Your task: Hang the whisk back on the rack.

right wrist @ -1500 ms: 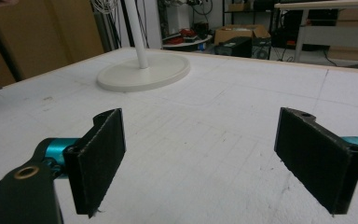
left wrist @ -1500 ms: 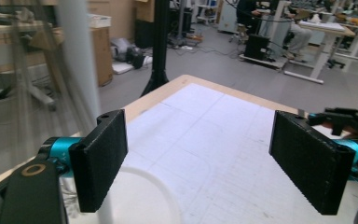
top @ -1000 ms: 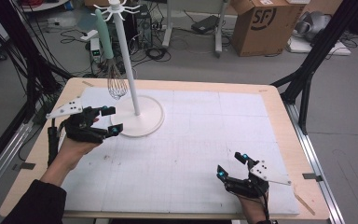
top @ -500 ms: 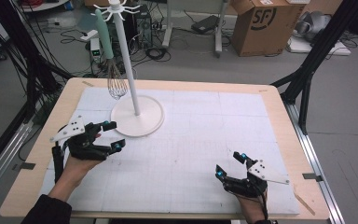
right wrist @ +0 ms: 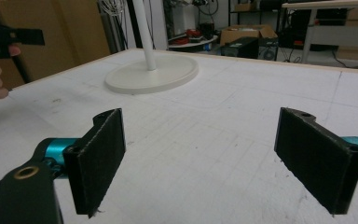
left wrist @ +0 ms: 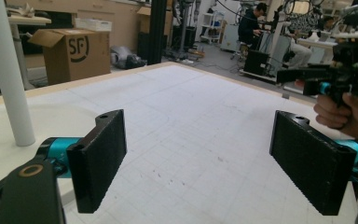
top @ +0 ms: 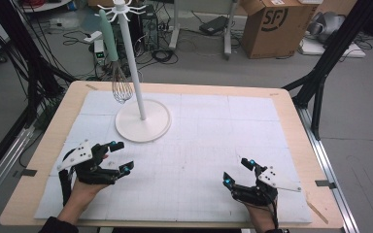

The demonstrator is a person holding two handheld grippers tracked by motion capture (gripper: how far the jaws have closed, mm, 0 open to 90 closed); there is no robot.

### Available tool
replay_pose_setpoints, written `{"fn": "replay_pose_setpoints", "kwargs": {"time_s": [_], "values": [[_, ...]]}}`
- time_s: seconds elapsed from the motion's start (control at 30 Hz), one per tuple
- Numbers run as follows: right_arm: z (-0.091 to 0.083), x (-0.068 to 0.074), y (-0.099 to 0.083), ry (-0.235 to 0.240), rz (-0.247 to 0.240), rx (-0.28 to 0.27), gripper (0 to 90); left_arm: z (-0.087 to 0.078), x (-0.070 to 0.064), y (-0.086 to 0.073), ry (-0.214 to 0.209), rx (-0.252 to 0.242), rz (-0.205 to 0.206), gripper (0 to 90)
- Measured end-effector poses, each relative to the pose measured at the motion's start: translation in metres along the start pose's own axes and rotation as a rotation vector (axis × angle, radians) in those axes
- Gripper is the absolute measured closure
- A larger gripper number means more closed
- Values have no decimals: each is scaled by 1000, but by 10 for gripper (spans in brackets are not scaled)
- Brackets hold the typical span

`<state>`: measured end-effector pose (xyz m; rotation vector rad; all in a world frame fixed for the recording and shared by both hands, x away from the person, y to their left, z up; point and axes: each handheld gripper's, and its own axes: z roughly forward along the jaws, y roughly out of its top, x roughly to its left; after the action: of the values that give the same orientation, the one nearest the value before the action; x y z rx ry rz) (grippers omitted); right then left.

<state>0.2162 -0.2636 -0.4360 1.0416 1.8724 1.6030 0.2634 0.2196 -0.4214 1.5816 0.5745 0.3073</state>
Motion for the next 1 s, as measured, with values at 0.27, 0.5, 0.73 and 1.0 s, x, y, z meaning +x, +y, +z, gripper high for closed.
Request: {"fn": "replay_pose_setpoints", "kwargs": {"time_s": [0.27, 0.5, 0.73, 1.0], "values": [[6, 2, 1, 39, 14, 11, 150, -9, -11, -11, 43, -14, 19, 190], [6, 3, 2, 38, -1, 2, 150, -7, -17, -25, 54, -42, 31, 191], [6, 4, 2, 44, -20, 6, 150, -6, -13, -34, 85, -9, 28, 196], [9, 7, 2, 46, -23, 19, 150, -6, -13, -34, 78, -6, 20, 192]]}}
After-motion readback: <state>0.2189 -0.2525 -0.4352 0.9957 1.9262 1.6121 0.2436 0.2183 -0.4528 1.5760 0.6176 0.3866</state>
